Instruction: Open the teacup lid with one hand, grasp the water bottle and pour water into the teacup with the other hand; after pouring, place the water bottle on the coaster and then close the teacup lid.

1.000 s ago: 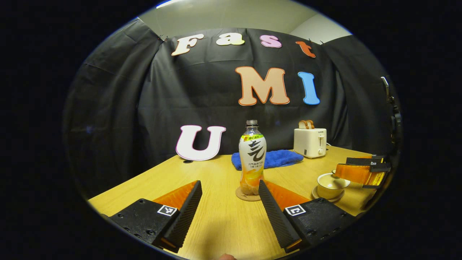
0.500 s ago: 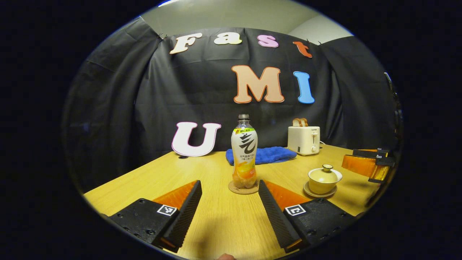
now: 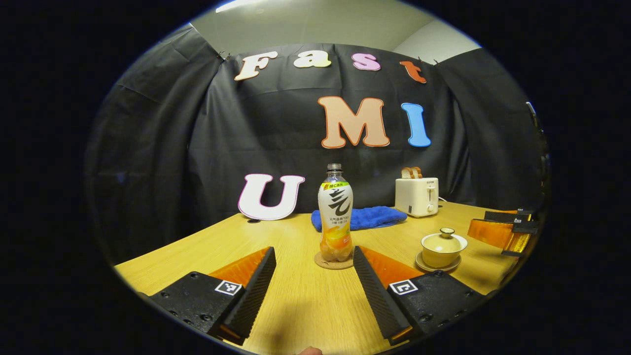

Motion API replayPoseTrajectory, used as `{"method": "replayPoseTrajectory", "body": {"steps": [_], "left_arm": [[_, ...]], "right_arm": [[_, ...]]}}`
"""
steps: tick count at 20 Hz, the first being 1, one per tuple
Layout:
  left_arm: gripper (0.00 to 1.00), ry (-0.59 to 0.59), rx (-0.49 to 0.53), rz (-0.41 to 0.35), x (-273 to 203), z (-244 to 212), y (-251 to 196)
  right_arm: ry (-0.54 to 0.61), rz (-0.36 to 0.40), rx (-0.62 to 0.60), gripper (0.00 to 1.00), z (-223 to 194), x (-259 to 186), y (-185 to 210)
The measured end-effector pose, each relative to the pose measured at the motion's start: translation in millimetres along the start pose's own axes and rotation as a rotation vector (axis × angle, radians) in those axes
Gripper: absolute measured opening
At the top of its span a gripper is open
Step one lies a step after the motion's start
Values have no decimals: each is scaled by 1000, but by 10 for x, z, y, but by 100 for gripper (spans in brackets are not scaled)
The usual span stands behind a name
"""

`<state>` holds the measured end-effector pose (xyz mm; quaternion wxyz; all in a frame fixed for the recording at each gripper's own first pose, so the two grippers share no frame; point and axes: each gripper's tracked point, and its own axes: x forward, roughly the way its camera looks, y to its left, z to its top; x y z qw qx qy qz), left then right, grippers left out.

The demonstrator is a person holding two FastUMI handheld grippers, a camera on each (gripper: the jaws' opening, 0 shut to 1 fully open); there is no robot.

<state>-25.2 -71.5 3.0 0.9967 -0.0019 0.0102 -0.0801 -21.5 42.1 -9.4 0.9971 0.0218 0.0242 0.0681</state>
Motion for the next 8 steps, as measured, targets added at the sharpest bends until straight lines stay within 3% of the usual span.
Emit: {"method": "replayPoseTrajectory", "body": {"steps": [8], "left_arm": [[93, 0, -12, 11, 3, 13, 13]], "right_arm": [[-22, -7, -38, 92, 28, -18, 85]]}}
